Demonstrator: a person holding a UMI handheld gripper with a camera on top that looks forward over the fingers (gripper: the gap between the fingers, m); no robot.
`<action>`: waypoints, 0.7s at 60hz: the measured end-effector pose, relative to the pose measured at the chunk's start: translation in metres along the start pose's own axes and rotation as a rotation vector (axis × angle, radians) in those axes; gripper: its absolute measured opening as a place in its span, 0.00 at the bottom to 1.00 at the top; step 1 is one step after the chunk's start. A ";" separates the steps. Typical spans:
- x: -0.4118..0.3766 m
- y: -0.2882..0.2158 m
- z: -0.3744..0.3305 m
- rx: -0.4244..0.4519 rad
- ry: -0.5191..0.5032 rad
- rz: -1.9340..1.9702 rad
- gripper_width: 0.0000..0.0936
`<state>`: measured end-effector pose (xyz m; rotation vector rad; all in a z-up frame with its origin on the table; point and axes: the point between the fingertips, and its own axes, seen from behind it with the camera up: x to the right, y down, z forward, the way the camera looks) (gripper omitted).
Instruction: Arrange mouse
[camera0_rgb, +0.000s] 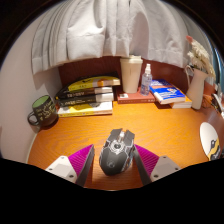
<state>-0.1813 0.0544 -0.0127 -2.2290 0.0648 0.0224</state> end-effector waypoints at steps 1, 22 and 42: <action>-0.002 -0.002 0.003 0.000 -0.001 -0.001 0.84; -0.012 -0.025 0.038 -0.032 0.012 -0.020 0.56; -0.013 -0.037 0.049 -0.110 -0.057 -0.078 0.42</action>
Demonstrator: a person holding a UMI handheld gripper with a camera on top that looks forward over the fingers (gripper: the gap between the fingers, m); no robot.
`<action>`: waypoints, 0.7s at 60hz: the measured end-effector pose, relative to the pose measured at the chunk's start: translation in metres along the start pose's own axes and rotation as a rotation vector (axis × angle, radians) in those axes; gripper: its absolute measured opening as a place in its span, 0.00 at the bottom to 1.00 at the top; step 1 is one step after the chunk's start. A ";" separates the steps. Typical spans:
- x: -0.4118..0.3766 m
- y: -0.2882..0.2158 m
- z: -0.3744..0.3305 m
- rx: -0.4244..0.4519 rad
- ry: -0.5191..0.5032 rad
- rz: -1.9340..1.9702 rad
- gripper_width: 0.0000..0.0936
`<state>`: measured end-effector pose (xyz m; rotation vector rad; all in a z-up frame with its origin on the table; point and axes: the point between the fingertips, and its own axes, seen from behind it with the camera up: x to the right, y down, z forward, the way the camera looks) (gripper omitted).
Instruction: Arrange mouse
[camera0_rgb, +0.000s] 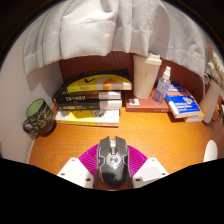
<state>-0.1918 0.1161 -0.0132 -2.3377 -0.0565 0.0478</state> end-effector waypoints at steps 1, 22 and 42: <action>0.000 -0.002 -0.002 -0.003 -0.011 -0.001 0.40; 0.153 -0.143 -0.186 0.299 -0.039 -0.070 0.42; 0.393 -0.078 -0.208 0.256 0.130 0.036 0.41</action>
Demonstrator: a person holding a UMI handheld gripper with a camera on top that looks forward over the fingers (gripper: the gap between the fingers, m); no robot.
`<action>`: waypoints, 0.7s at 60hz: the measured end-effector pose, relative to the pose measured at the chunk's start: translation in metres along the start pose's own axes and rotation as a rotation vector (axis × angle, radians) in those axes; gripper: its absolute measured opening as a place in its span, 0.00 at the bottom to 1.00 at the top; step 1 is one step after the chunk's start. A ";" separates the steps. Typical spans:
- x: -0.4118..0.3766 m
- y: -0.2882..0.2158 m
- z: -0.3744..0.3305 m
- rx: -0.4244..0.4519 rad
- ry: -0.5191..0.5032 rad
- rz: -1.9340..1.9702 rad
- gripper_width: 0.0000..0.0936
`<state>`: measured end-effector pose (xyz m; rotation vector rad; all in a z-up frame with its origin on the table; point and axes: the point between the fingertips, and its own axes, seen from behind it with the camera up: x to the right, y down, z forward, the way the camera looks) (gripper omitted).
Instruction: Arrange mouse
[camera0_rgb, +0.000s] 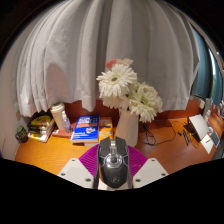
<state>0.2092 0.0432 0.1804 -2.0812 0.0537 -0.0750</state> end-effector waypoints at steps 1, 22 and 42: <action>0.006 0.008 0.003 -0.015 0.000 0.010 0.41; 0.042 0.179 0.049 -0.280 -0.011 0.064 0.42; 0.040 0.189 0.056 -0.244 -0.012 0.058 0.61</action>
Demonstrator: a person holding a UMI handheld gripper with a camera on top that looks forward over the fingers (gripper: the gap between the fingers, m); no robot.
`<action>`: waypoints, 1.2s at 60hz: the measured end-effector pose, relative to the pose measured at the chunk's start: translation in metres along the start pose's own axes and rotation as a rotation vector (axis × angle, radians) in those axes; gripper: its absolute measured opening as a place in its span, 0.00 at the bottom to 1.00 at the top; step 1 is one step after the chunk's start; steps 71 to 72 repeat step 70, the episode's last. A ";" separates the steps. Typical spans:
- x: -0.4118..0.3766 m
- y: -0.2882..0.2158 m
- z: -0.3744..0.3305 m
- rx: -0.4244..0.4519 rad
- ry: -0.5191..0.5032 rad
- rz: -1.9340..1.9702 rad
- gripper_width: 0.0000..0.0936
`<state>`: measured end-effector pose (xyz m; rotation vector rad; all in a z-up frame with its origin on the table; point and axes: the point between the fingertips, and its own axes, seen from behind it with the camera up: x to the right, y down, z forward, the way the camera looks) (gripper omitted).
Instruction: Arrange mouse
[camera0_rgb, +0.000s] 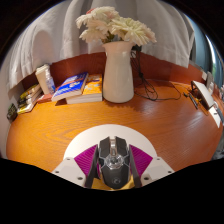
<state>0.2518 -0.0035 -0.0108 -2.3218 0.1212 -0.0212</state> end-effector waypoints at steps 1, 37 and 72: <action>-0.001 0.000 0.000 -0.002 -0.002 -0.006 0.63; -0.110 -0.052 -0.237 0.156 -0.020 -0.061 0.92; -0.206 -0.009 -0.334 0.210 -0.115 -0.125 0.92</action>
